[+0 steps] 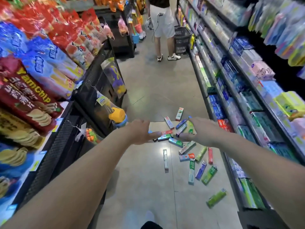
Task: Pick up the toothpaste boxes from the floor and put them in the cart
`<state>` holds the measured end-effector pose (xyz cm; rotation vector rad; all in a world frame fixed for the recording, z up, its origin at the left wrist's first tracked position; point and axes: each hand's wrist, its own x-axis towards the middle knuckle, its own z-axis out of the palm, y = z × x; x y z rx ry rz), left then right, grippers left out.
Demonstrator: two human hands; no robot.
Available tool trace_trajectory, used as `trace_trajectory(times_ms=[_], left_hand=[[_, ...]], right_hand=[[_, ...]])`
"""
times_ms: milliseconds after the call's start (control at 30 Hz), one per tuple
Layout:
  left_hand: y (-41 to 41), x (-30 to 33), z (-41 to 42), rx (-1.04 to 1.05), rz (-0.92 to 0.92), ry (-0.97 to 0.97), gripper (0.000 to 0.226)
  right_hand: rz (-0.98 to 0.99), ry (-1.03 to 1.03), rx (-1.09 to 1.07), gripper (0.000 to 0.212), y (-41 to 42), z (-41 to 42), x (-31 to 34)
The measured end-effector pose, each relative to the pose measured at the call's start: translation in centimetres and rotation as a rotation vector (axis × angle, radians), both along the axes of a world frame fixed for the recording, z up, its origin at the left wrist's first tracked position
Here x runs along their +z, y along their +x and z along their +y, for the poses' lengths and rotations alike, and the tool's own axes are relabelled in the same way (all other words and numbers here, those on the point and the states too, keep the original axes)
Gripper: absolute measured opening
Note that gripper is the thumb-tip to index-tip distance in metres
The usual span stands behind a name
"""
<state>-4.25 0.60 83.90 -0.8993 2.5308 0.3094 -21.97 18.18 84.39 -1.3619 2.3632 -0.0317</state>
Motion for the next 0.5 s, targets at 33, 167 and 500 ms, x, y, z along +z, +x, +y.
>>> trace_trajectory(times_ms=[33,167,500], left_hand=[[-1.0,-0.6,-1.3,-0.005,-0.001,0.018,0.088],[-4.9,-3.8,-7.4,-0.063,-0.015,0.060,0.093],[-17.1,-17.3,-18.6,-0.091,-0.126,0.237,0.078]], right_hand=[[-0.002,0.002,-0.004,0.099,-0.9,-1.3,-0.6],[-0.028,0.021,-0.041,0.096,-4.2,-6.5,-3.5],[-0.137,0.131,-0.361,0.079,-13.0,-15.1,-16.3]])
